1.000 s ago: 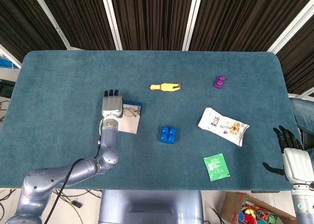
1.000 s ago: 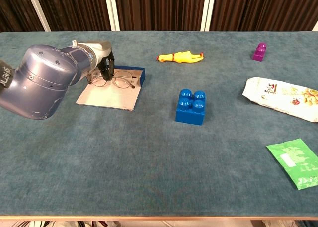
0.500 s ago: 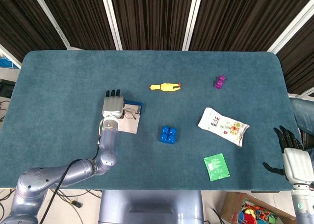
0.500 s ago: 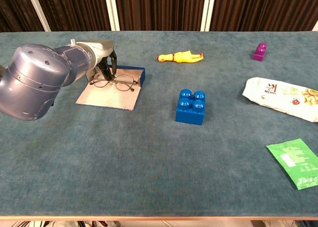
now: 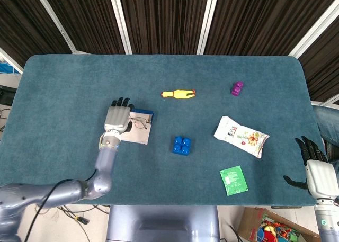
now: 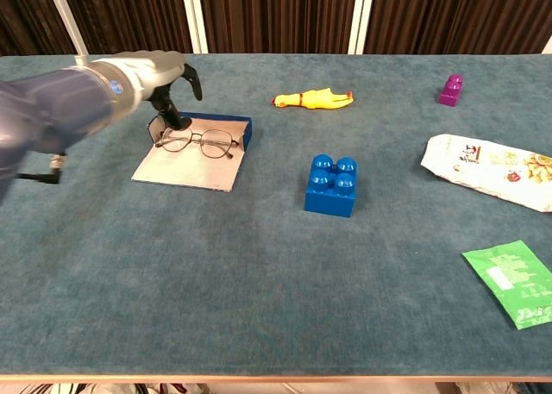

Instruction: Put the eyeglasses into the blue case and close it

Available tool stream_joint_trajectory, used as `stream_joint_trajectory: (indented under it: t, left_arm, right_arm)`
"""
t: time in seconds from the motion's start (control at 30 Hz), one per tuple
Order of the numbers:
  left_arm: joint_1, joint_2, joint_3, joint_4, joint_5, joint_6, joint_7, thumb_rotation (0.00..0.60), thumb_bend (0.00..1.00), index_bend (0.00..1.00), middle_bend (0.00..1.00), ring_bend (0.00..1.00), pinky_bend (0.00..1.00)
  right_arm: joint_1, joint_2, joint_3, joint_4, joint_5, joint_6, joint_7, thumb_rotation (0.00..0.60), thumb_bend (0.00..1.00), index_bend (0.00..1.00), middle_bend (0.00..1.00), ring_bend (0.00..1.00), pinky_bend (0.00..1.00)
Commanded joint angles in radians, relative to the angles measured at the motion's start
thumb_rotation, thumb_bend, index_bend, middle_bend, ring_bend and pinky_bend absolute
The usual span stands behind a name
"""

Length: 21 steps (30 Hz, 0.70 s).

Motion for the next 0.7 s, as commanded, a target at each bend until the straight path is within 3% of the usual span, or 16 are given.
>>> stream_joint_trajectory:
  t: [0.03, 0.2, 0.3, 0.47, 0.7]
  left_arm:
    - [0.062, 0.091, 0.022, -0.105, -0.001, -0.038, -0.073, 0.6, 0.39, 0.19, 0.17, 0.22, 0.41]
    - [0.07, 0.136, 0.021, -0.142, -0.058, -0.101, -0.113, 0.6, 0.39, 0.01, 0.28, 0.47, 0.57]
    - [0.069, 0.148, 0.023, -0.14, -0.096, -0.14, -0.134, 0.6, 0.39, 0.0, 0.38, 0.56, 0.63]
    - [0.05, 0.156, 0.03, -0.116, -0.2, -0.23, -0.163, 0.6, 0.41, 0.0, 0.48, 0.62, 0.68]
    - [0.018, 0.125, 0.069, -0.079, -0.21, -0.241, -0.168, 0.6, 0.44, 0.0, 0.52, 0.63, 0.69]
  right_arm:
    - [0.0, 0.0, -0.001, 0.0, -0.001, -0.001, -0.001, 0.6, 0.06, 0.08, 0.0, 0.0, 0.17]
    - [0.0, -0.001, -0.001, 0.0, -0.003, 0.001, -0.003, 0.6, 0.06, 0.08, 0.0, 0.0, 0.17]
    - [0.0, -0.001, -0.002, 0.0, -0.002, 0.0, -0.003, 0.6, 0.06, 0.08, 0.0, 0.0, 0.17]
    - [0.001, 0.0, -0.002, -0.001, -0.001, -0.003, -0.002, 0.6, 0.06, 0.08, 0.0, 0.0, 0.17]
    - [0.001, 0.001, -0.001, 0.0, 0.001, -0.003, -0.001, 0.6, 0.06, 0.08, 0.0, 0.0, 0.17]
